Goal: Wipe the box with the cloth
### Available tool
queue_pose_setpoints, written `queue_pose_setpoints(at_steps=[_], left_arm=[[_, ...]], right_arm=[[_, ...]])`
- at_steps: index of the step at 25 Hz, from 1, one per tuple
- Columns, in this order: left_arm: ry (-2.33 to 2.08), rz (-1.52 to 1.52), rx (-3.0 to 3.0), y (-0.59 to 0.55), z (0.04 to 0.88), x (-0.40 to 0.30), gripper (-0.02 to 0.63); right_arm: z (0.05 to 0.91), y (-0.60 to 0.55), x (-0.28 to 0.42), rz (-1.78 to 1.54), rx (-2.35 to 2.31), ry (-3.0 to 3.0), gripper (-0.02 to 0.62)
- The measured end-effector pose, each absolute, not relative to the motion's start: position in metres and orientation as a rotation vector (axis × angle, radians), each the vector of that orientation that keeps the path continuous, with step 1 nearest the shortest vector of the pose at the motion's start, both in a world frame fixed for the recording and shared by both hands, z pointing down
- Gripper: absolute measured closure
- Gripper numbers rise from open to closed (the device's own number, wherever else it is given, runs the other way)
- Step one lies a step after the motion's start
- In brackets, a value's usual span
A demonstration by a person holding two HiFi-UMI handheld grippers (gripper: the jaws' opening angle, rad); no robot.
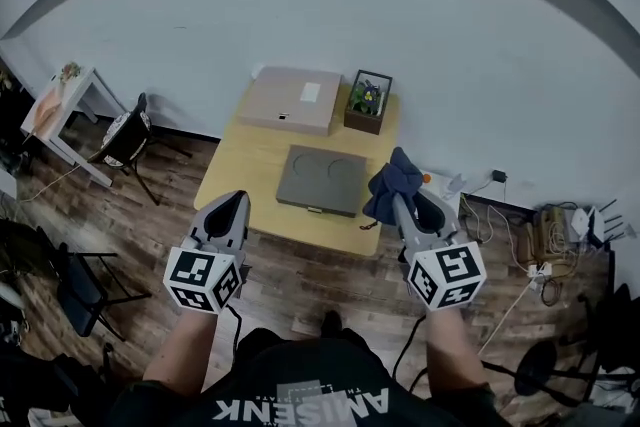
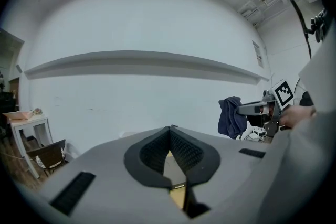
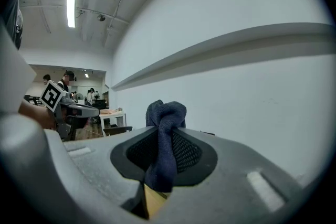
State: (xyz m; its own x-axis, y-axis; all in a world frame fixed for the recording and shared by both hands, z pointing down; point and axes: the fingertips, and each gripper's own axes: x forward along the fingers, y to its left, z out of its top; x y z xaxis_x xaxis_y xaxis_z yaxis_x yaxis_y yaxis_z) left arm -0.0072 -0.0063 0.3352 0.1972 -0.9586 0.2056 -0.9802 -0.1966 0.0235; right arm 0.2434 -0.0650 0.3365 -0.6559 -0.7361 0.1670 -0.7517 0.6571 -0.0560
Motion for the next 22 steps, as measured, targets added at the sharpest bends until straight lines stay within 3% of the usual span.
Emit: queue_pose_setpoints(at_steps=[7, 22], left_arm=[[-1.755, 0.186, 2.378, -0.045, 0.340, -0.009, 0.604], [-1.461, 0.161, 2.543, -0.144, 0.351, -0.083, 0.606]], right_arm=[[0.343, -0.089, 0.241, 0.225, 1.326, -2.716, 0.523], [0.366, -0.159, 0.209, 0.308, 1.696, -2.499, 0.523]])
